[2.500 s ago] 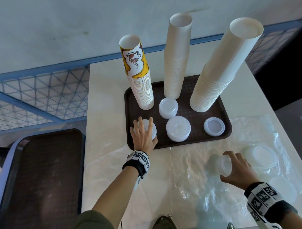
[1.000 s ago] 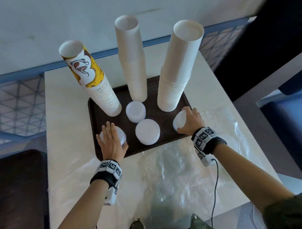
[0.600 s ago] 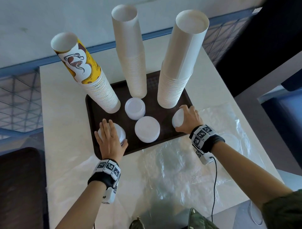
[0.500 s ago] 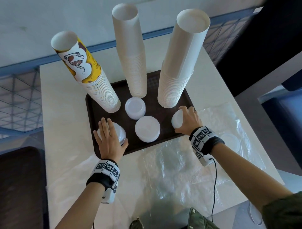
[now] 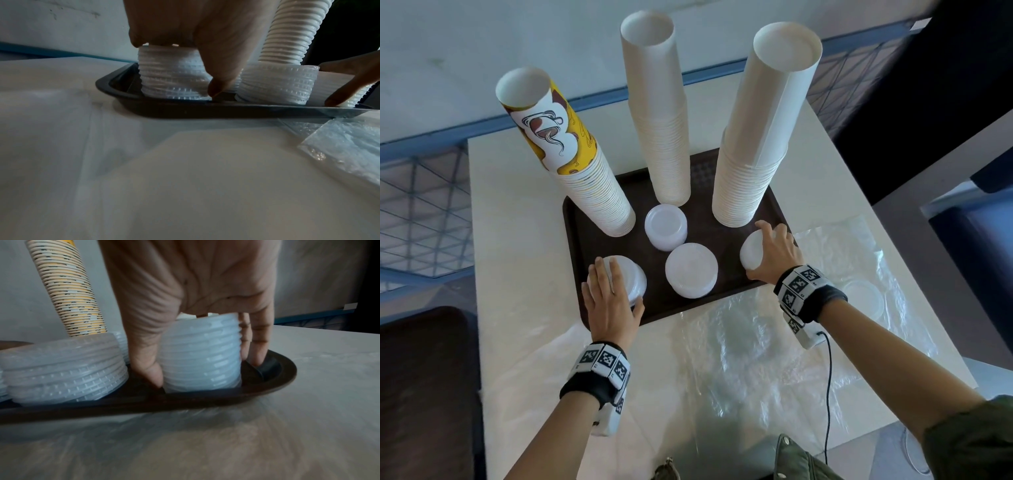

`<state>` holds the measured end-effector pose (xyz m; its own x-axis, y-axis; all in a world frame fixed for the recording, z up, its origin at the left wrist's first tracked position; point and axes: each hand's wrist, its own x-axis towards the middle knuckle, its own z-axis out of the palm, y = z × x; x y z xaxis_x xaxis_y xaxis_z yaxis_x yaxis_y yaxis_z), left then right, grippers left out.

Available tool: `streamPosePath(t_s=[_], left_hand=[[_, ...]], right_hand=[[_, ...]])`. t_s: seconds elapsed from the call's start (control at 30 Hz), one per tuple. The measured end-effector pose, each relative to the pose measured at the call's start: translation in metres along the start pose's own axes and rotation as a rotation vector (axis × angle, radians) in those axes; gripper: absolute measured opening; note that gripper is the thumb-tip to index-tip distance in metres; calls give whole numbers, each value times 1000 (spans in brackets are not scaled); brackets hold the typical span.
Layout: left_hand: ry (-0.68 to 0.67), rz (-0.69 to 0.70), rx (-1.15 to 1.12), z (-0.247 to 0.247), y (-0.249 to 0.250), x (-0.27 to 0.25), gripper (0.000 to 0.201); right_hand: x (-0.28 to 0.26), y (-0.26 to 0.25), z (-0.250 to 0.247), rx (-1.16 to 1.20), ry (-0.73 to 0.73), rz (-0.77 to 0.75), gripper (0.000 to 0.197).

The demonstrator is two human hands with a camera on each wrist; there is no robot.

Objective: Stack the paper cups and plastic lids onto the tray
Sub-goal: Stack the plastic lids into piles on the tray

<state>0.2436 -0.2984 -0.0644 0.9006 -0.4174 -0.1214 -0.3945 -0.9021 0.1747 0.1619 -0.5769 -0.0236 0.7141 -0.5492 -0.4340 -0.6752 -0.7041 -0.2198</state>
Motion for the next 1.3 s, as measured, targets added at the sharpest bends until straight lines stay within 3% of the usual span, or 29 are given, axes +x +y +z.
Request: streamPosePath(t_s=[0.13, 0.27, 0.43, 0.53, 0.67, 0.8, 0.9, 1.1, 1.3], left_hand=[[-8, -13, 20, -6, 4, 0, 94], [83, -5, -44, -24, 16, -8, 102], [230, 118, -359, -49, 51, -24, 80], [142, 263, -532, -52, 82, -34, 62], [-11, 446, -525, -50, 132, -48, 45], [-281, 598, -407, -35, 186, -61, 56], [-408, 672, -246, -20, 229, -66, 69], [-441, 765, -77, -1, 305, -60, 91], [-492, 702, 28, 22, 341, -45, 102]], right_hand=[[-4, -1, -4, 55, 41, -6, 104], [-22, 5, -23, 188, 133, -37, 104], [-65, 59, -47, 382, 294, -20, 76], [-95, 107, -42, 360, 254, 86, 68], [-132, 159, -23, 309, 170, 212, 83], [-157, 185, -3, 251, 76, 262, 99], [-165, 194, 12, 222, 25, 244, 105], [-161, 198, 33, 198, 16, 214, 99], [-155, 203, 43, 188, 12, 203, 91]])
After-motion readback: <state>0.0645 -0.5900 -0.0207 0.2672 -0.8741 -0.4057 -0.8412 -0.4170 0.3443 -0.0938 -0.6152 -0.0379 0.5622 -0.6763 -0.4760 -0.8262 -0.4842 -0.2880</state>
